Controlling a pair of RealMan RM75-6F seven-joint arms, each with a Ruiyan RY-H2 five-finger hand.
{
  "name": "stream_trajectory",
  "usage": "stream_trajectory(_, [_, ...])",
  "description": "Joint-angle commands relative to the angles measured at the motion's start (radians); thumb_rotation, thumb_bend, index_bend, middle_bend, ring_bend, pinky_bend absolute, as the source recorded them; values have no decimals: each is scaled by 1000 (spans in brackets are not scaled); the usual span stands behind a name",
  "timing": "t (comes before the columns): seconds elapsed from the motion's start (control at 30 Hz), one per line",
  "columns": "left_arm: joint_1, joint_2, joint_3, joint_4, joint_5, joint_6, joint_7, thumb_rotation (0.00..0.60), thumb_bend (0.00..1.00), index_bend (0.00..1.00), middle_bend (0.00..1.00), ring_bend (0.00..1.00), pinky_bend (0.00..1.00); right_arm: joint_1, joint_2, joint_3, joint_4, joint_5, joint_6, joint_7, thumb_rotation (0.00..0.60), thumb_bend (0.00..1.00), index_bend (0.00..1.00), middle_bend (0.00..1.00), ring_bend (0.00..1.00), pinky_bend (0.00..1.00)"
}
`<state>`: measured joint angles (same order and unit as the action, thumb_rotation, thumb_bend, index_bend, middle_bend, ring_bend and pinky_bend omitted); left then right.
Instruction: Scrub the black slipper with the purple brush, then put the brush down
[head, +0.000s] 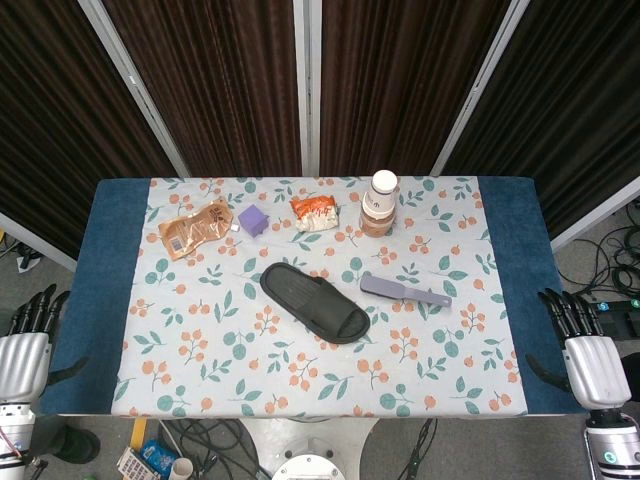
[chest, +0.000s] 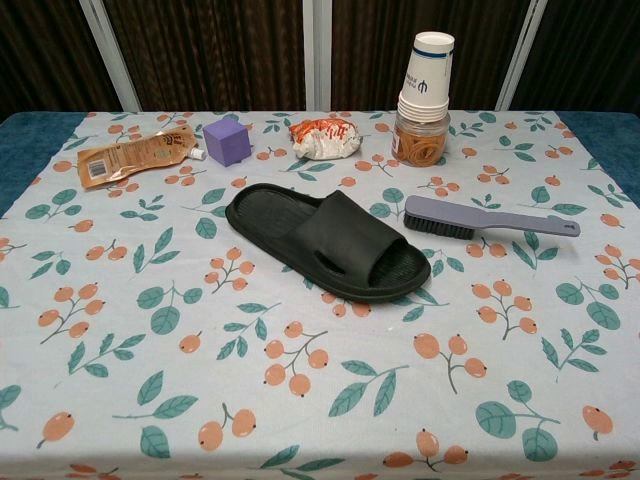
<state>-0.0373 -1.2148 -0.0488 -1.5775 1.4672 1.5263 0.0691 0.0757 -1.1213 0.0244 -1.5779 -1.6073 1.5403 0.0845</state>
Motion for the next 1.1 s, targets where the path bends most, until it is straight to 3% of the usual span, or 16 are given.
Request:
stream_trajectory(0.03, [-1,-1,0,3,-2,-2,-3,600,151,121,117,62,126,0,0,0,0,-1,-1,-2,600,124,0,67,0,19])
stream_trajectory(0.3, [4,-6,6,14,4,1,-11,600,151,121,117,62,126,2,5,2,-4,1,-6,-7,600,123,0,67,0,19])
stream_trajectory(0.4, [4,-8,7,18,2,-1,-18,600,151,121,117,62,126,21,6,14,-10,23,-44,-32,600,81,0,75,0,20])
stream_trajectory(0.53, [6,-13,9,25,-1,-5,-28,600,151,121,117,62,126,89,1,49,-34,78,-153,-89,600,9,1,132,20,69])
stream_trajectory(0.73, [3,-28,11,39,-10,-22,-42,600,151,121,117,62,126,229,-60,102,-14,233,-409,-149,600,0,57,200,51,98])
stream_trajectory(0.87, [-8,-24,8,32,-19,-45,-40,600,151,121,117,62,126,332,-141,133,59,353,-580,-202,600,0,135,259,104,114])
stream_trajectory(1.1, [-20,-23,4,25,-26,-63,-30,600,151,121,117,62,126,454,-266,166,189,499,-735,-268,600,0,258,313,159,172])
